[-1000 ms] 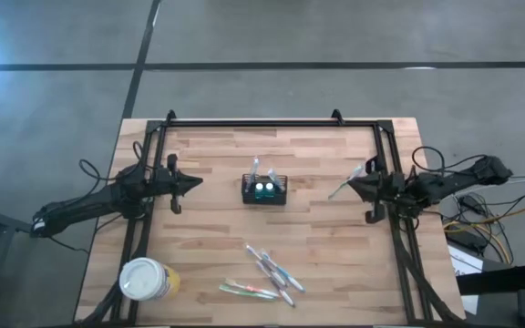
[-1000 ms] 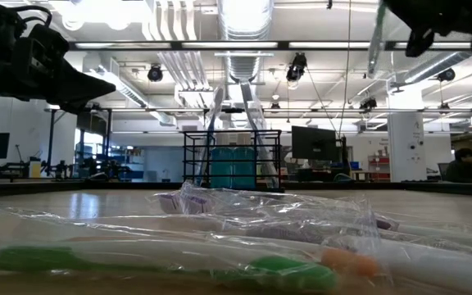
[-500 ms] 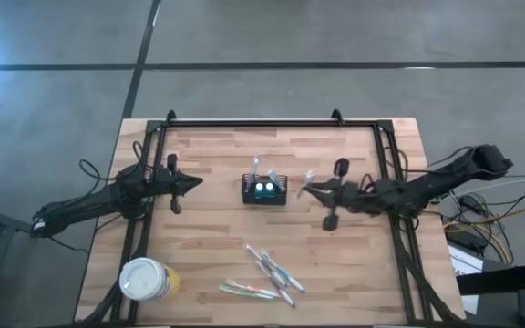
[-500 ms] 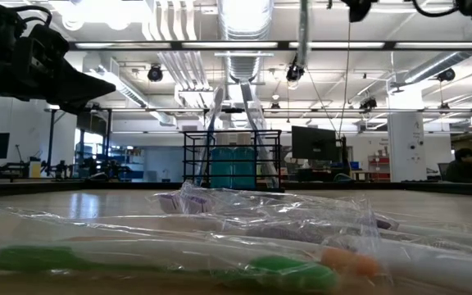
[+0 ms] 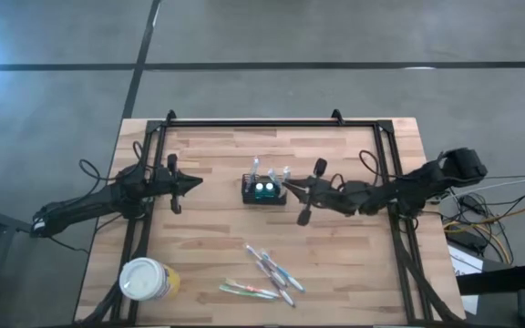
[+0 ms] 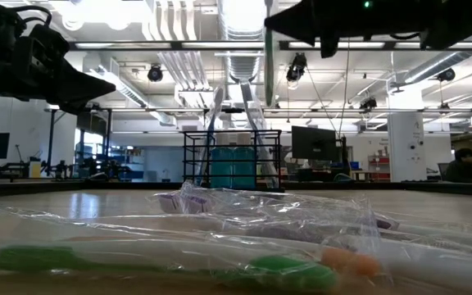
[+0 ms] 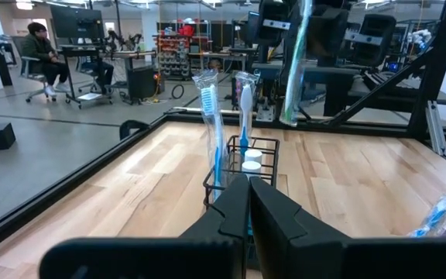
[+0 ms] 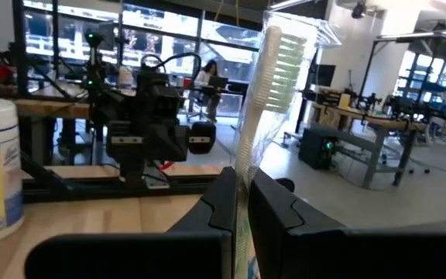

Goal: Pick & Place toothbrushing station
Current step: Put the green toothbrush into the wire organizer

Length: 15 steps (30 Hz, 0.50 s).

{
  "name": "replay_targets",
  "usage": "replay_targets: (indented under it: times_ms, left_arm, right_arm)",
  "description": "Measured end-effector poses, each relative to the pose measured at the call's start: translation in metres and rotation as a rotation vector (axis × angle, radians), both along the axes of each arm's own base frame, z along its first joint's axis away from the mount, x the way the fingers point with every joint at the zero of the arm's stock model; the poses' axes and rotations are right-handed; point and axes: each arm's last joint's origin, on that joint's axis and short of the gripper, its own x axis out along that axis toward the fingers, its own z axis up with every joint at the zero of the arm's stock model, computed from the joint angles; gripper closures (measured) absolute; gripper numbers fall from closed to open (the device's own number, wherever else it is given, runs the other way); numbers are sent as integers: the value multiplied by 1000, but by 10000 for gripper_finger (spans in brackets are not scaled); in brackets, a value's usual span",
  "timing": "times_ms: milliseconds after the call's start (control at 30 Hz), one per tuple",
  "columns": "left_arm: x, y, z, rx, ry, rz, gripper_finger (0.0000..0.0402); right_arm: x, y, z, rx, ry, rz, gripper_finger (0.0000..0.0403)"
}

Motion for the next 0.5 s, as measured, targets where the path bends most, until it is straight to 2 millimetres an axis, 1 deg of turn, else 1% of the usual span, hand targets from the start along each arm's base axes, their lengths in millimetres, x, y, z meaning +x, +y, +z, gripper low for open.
replay_targets:
  times_ms: [200, 500]
  left_arm:
    - [0, 0, 0, 0, 0, 0, 383]
    - [0, 0, 0, -4, -1, 0, 383]
  right_arm:
    - [7, 0, -18, 0, 54, -37, 390]
    - [16, -2, -38, -3, 69, -105, 390]
